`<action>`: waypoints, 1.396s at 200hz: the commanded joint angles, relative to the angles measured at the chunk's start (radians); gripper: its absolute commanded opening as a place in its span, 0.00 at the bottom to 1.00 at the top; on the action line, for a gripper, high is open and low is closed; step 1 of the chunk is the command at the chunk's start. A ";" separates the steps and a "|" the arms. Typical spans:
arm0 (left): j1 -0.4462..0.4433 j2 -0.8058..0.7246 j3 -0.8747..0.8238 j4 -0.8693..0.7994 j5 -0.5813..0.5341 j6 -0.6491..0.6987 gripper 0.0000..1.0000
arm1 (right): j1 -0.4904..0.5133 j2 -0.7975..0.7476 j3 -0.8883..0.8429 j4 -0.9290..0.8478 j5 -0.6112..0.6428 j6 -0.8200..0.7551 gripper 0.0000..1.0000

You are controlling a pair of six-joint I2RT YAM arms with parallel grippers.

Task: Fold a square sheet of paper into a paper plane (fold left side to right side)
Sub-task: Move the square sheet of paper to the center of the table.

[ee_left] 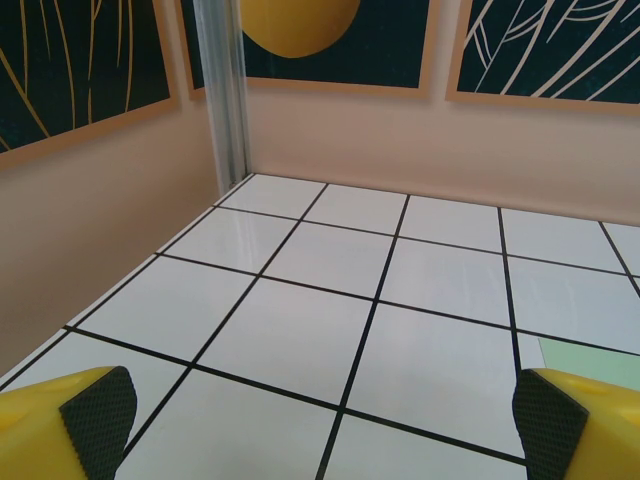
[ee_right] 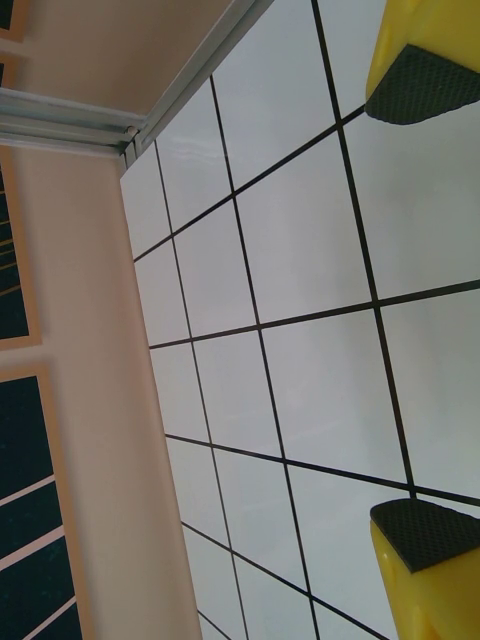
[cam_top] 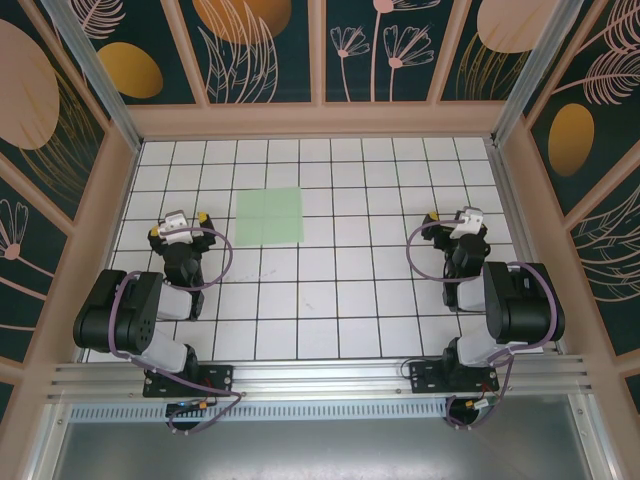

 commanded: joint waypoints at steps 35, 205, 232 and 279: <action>0.006 -0.137 0.018 -0.102 0.006 -0.011 0.99 | -0.010 -0.062 0.005 -0.030 -0.011 0.011 0.99; -0.299 0.279 0.919 -1.517 0.204 -0.335 0.99 | 0.363 -0.430 0.454 -1.242 0.099 0.382 0.99; -0.308 0.380 1.002 -1.560 0.195 -0.328 0.98 | 0.387 -0.422 0.450 -1.259 0.111 0.390 0.99; -0.319 0.467 1.081 -1.609 0.189 -0.321 0.98 | 0.403 -0.422 0.427 -1.266 0.121 0.400 0.99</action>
